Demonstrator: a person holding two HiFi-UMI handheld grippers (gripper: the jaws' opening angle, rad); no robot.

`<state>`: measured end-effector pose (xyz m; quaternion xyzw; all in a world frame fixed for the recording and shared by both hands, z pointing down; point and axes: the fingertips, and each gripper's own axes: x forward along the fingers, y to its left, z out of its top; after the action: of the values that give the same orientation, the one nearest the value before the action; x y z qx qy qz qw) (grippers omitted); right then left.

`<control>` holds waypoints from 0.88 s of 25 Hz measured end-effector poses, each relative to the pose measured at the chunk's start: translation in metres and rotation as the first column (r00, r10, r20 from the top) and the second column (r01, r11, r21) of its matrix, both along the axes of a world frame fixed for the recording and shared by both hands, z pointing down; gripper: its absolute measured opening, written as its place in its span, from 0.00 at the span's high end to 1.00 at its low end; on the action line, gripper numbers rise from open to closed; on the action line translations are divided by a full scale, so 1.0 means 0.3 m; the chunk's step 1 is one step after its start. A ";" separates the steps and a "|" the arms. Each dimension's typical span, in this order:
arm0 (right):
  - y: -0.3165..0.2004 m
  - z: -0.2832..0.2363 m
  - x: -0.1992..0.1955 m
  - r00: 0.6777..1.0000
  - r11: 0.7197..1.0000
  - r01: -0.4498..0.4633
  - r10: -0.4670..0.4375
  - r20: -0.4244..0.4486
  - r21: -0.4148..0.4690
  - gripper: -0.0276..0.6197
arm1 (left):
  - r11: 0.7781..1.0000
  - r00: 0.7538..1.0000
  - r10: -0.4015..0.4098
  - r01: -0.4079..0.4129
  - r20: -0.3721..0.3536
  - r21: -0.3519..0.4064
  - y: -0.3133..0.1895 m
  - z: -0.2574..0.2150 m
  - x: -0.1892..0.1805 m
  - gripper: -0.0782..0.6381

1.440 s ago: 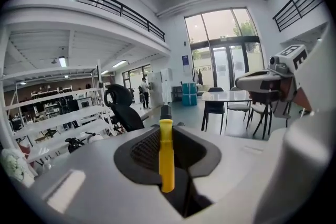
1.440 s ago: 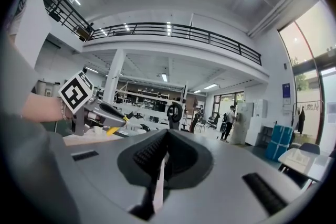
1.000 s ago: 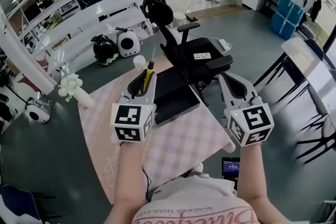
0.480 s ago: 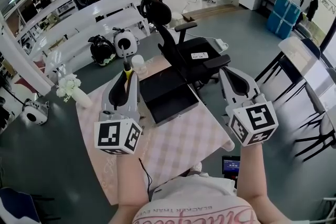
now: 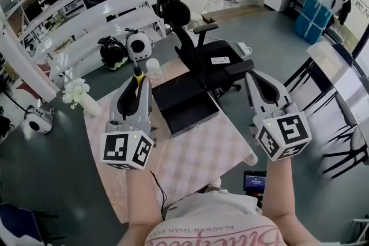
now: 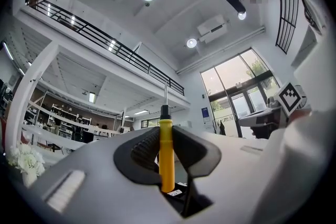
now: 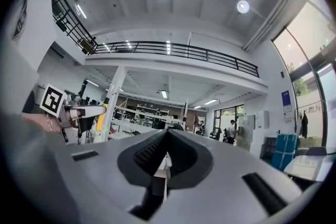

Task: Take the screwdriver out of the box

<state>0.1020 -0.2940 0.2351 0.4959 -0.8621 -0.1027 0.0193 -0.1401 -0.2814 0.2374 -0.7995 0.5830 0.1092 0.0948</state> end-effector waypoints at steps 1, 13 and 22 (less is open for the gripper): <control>0.000 0.000 -0.001 1.000 1.000 0.002 -0.002 -0.002 -0.001 0.95 | 1.000 1.000 -0.001 0.001 0.000 -0.001 0.000 -0.003 0.001 0.77; -0.004 0.006 -0.003 1.000 1.000 0.008 -0.008 -0.009 -0.005 0.95 | 1.000 1.000 0.014 -0.014 0.003 0.000 -0.003 -0.010 0.012 0.77; -0.016 0.025 0.002 1.000 1.000 0.016 -0.016 -0.006 -0.011 0.95 | 1.000 1.000 0.001 -0.001 0.002 -0.010 -0.009 0.000 0.013 0.77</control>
<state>0.1024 -0.2987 0.2425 0.4885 -0.8665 -0.0997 0.0235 -0.1363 -0.2842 0.2373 -0.8003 0.5832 0.1055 0.0913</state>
